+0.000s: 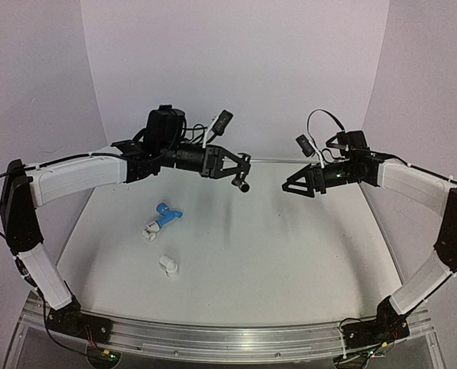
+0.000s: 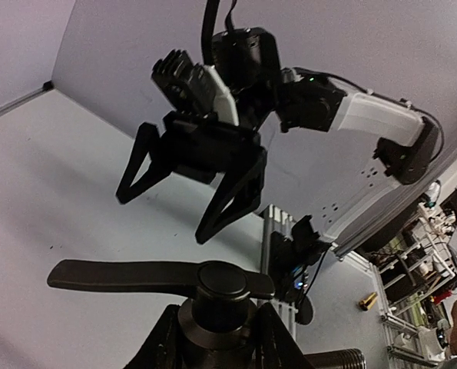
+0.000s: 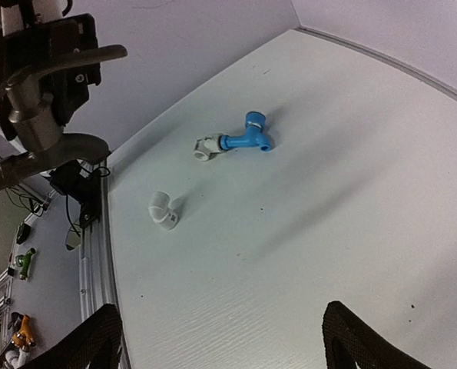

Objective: Install the water faucets

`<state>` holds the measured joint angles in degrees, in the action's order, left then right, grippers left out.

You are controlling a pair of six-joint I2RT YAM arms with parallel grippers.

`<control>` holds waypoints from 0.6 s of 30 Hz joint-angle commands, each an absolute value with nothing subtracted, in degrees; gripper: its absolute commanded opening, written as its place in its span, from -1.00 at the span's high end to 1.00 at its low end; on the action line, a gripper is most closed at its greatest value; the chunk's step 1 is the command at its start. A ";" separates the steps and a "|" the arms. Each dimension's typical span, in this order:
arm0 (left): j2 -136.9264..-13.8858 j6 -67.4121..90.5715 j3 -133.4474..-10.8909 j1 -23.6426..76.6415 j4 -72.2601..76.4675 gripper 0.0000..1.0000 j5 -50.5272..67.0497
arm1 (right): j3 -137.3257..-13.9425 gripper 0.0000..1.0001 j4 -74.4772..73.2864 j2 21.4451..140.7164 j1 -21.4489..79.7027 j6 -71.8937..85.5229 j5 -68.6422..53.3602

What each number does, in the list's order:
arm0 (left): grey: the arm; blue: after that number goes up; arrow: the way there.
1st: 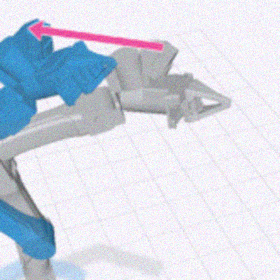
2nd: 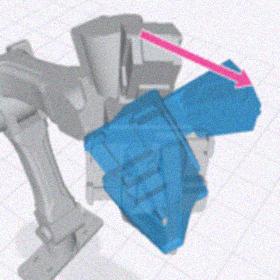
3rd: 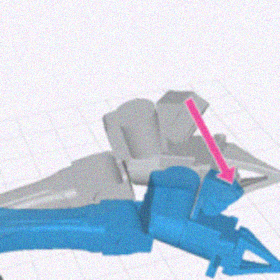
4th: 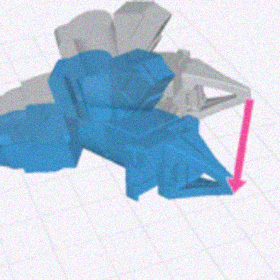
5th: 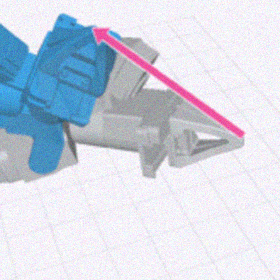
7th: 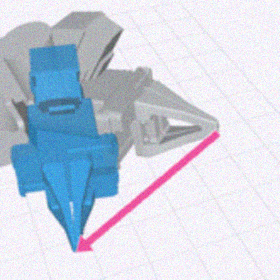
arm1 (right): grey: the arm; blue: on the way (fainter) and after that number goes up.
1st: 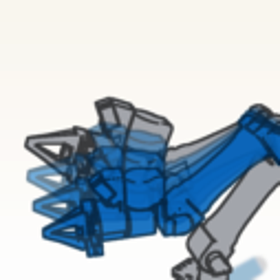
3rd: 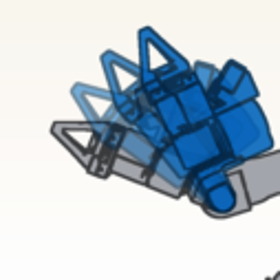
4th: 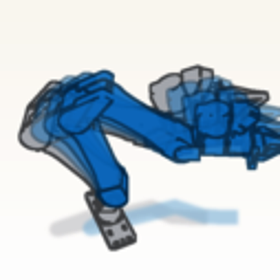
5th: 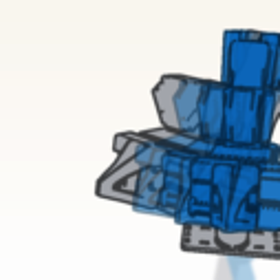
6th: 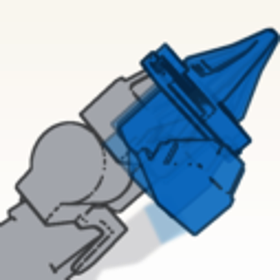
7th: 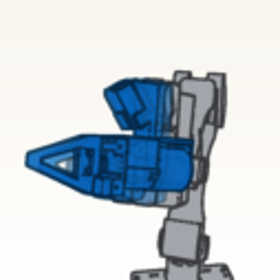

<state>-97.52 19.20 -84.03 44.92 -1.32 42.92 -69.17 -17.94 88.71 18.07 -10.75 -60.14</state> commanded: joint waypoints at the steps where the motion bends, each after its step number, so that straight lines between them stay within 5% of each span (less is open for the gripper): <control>1: -93.00 33.09 -78.93 44.92 24.20 1.00 51.22 | -72.90 -0.71 -17.77 84.09 21.60 -12.83 -65.24; 18: -94.92 57.52 -74.03 45.41 64.48 1.00 55.99 | -84.23 -0.51 -12.21 87.07 33.85 -5.21 -73.93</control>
<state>-95.54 50.68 -74.29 45.06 49.91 54.41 -80.56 -16.09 86.06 32.40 -9.14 -69.55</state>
